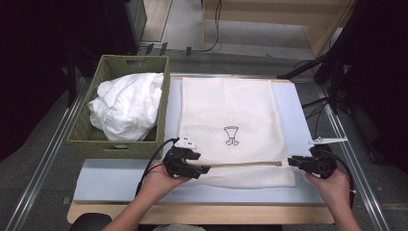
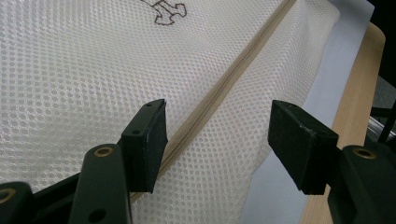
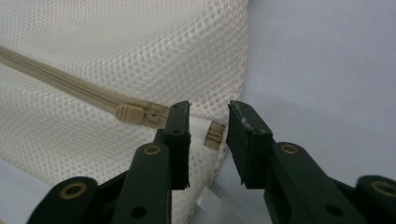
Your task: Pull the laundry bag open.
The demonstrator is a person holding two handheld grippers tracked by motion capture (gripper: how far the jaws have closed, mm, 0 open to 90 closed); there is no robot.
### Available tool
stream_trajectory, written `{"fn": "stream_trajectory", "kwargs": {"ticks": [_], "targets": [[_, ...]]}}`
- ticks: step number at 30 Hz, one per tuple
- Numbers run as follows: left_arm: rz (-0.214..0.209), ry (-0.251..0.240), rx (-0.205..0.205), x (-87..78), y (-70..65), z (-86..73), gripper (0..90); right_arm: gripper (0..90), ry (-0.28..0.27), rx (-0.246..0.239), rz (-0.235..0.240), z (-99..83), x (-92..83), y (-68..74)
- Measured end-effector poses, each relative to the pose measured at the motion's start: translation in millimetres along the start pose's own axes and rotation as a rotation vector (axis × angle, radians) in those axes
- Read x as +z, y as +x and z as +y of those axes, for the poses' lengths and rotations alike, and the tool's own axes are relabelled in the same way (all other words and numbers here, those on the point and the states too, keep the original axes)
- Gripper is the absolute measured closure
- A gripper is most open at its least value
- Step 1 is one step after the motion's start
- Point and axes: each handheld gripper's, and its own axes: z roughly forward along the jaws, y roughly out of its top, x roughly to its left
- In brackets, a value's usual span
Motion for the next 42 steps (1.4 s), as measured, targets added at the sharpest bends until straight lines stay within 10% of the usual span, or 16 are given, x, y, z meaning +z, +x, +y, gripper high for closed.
{"fn": "stream_trajectory", "kwargs": {"ticks": [19, 27, 42], "targets": [[0.003, 0.009, 0.006, 1.8, -0.1, 0.1, 37.9, 54.1, 0.014, -0.040, -0.021, -4.8, 16.9, 2.7], [0.000, 0.003, 0.000, 2.1, -0.6, 0.2, 37.9, 61.9, 0.021, -0.046, -0.075, -0.6, 22.1, 13.1], [-0.006, 0.005, 0.001, 3.1, -2.4, 0.6, 38.2, 84.0, 0.084, 0.008, -0.010, 10.2, 24.2, 21.6]]}}
